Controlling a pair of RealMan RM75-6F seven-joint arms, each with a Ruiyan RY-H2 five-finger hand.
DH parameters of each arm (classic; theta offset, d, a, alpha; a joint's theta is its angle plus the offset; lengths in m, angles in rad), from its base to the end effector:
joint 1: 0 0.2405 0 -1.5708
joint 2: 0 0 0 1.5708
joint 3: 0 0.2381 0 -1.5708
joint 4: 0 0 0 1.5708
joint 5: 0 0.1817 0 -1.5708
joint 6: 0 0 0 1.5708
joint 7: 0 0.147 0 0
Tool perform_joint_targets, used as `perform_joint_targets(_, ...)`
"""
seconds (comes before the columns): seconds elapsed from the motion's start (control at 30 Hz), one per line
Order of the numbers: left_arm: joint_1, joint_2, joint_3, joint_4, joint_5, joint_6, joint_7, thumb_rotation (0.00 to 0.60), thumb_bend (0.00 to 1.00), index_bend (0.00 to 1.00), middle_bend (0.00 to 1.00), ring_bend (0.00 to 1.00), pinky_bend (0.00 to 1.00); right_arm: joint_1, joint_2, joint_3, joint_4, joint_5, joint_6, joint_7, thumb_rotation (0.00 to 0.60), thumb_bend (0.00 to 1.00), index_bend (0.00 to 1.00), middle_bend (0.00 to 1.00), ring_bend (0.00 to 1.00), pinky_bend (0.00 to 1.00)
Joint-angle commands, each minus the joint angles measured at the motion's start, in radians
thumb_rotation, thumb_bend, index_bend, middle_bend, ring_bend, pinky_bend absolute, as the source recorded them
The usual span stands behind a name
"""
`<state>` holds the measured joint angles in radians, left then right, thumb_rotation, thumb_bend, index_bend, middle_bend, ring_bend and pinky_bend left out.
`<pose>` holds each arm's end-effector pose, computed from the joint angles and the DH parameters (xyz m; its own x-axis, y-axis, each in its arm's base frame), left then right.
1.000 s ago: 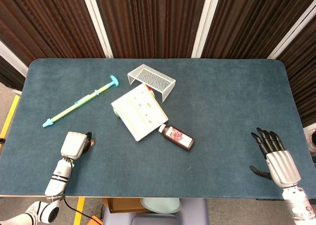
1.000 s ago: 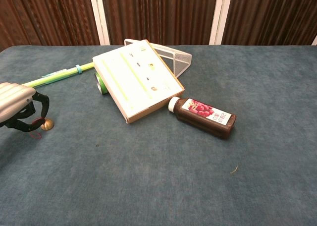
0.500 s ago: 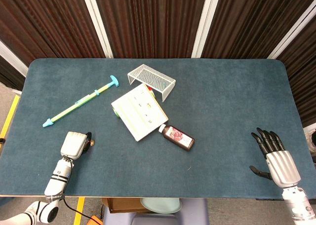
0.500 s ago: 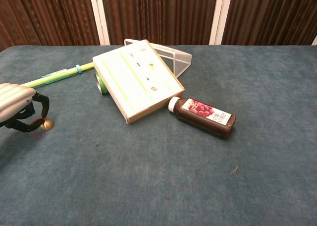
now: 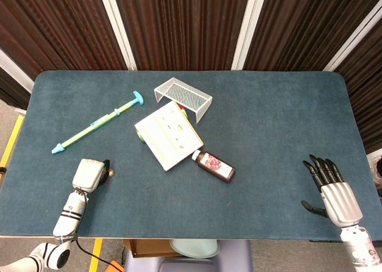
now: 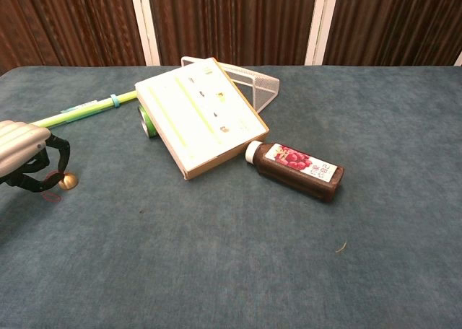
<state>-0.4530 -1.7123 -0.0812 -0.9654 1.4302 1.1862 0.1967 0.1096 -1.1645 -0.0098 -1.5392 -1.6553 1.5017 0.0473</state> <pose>-0.2587 0.2921 0.0151 0.6233 0.0707 0.7788 0.7686 -0.2385 -0.5936 -0.2719 -0.1750 0.1543 0.3916 -0.0399 0.9193 -0.9076 -0.1813 0.3787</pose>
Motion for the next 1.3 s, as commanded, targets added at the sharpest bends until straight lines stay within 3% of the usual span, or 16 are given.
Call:
perform_joint_targets(0.03, 0.001, -0.002, -0.002, 0.004, 0.002, 0.010, -0.009, 0.600, 0.48, 0.71, 1.00, 1.00, 1.00, 0.000, -0.001, 0.000, 0.000, -0.001, 0.001, -0.001, 0.600, 0.25, 0.00, 0.00, 0.00, 0.00)
perform_joint_targets(0.33, 0.008, 0.022, -0.005, -0.004, 0.031, 0.073, -0.039, 0.600, 0.55, 0.72, 1.00, 1.00, 1.00, 0.002, -0.006, -0.003, 0.004, -0.008, -0.002, -0.002, 0.600, 0.25, 0.00, 0.00, 0.00, 0.00)
perform_joint_targets(0.5, 0.008, 0.058, -0.037, -0.054, 0.021, 0.108, -0.065, 0.600, 0.55, 0.73, 1.00, 1.00, 1.00, 0.005, -0.005, -0.008, 0.003, -0.012, -0.011, 0.005, 0.600, 0.25, 0.00, 0.00, 0.00, 0.00)
perform_joint_targets(0.63, 0.026, 0.125, 0.037, -0.205, 0.053, 0.056, -0.110, 0.600, 0.54, 0.72, 1.00, 1.00, 1.00, 0.003, -0.001, -0.010, 0.000, -0.018, -0.005, 0.012, 0.600, 0.26, 0.00, 0.00, 0.00, 0.00)
perform_joint_targets(0.73, 0.013, 0.124, 0.000, -0.166, 0.027, 0.059, -0.036, 0.600, 0.53, 0.71, 1.00, 1.00, 1.00, 0.005, -0.005, -0.008, 0.003, -0.014, -0.009, 0.006, 0.600, 0.26, 0.00, 0.00, 0.00, 0.00)
perform_joint_targets(0.8, 0.008, 0.126, -0.024, -0.177, -0.017, 0.023, -0.071, 0.600, 0.53, 0.71, 1.00, 1.00, 1.00, 0.006, -0.003, -0.012, 0.001, -0.019, -0.011, 0.012, 0.600, 0.25, 0.00, 0.00, 0.00, 0.00)
perform_joint_targets(0.93, 0.009, 0.142, -0.014, -0.208, -0.007, 0.016, -0.103, 0.600, 0.53, 0.71, 1.00, 1.00, 1.00, 0.006, -0.001, -0.013, 0.000, -0.022, -0.008, 0.017, 0.600, 0.25, 0.00, 0.00, 0.00, 0.00)
perform_joint_targets(1.03, 0.014, 0.150, 0.021, -0.233, 0.032, 0.025, -0.089, 0.600, 0.53, 0.71, 1.00, 1.00, 1.00, 0.006, -0.003, -0.015, 0.001, -0.021, -0.013, 0.013, 0.600, 0.25, 0.00, 0.00, 0.00, 0.00)
perform_joint_targets(1.3, 0.012, 0.103, 0.037, -0.171, 0.039, 0.018, -0.031, 0.600, 0.53, 0.70, 1.00, 1.00, 1.00, 0.010, -0.003, -0.017, -0.002, -0.021, -0.021, 0.008, 0.600, 0.25, 0.00, 0.00, 0.00, 0.00)
